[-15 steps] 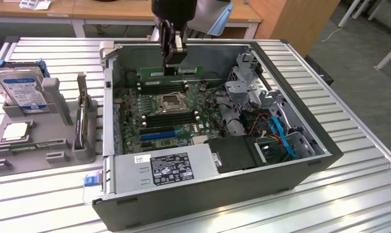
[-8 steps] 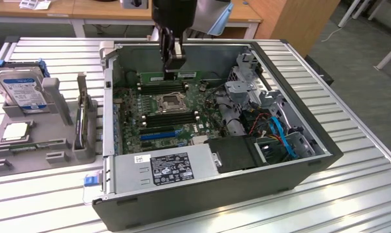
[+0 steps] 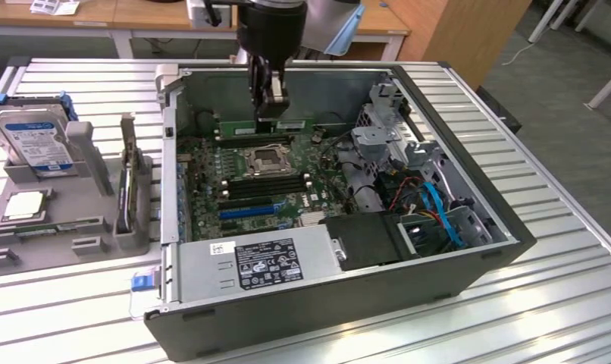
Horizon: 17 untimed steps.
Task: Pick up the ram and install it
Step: 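Insert the ram into the slot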
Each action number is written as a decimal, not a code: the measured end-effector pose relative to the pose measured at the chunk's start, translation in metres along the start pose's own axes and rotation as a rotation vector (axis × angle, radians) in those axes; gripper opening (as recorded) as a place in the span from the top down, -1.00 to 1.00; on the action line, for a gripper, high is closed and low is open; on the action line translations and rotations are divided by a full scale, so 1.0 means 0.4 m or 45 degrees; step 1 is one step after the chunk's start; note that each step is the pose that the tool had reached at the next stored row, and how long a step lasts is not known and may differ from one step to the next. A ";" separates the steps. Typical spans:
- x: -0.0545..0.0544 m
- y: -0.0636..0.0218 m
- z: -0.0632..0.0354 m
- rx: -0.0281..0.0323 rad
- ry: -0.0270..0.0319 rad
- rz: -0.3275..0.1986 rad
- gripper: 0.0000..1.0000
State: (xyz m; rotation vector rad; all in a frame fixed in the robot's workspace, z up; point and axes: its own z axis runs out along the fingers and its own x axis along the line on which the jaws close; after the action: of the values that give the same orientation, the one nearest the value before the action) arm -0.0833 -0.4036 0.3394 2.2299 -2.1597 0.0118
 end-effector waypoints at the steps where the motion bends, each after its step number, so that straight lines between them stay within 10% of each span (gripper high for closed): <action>1: 0.000 0.000 0.004 0.0000 0.0000 0.001 0.72; 17: -0.002 -0.002 0.077 -0.0003 -0.0003 0.009 0.72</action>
State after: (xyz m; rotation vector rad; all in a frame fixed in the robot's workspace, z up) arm -0.0833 -0.4036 0.3086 2.2219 -2.1680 0.0114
